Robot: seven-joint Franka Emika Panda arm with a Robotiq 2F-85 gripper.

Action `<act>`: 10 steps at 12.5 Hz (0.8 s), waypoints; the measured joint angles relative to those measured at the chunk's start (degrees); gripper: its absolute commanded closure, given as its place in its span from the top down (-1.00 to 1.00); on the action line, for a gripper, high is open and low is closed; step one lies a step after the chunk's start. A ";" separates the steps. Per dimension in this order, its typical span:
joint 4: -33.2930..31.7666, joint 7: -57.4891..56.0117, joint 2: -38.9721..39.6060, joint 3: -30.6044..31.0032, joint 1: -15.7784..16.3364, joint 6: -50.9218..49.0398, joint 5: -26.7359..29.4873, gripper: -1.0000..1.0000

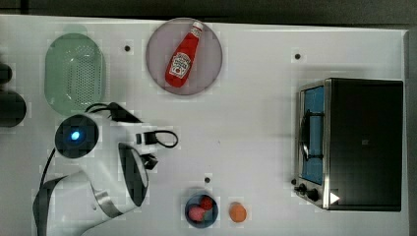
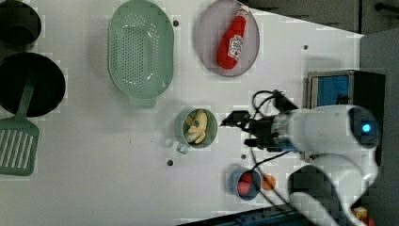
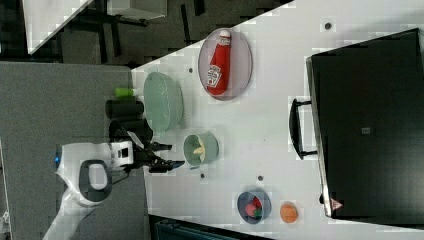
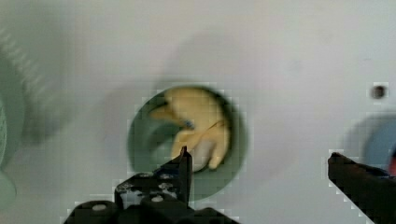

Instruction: Pick Banana and place it in mug.

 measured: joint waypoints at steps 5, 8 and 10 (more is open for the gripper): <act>11.75 -1.02 -11.90 -13.39 -0.99 -18.30 -0.63 1.00; 16.84 -1.91 -18.76 -20.48 -2.15 -26.65 -0.73 1.00; 19.70 -1.92 -21.49 -24.24 -2.45 -28.86 0.03 1.00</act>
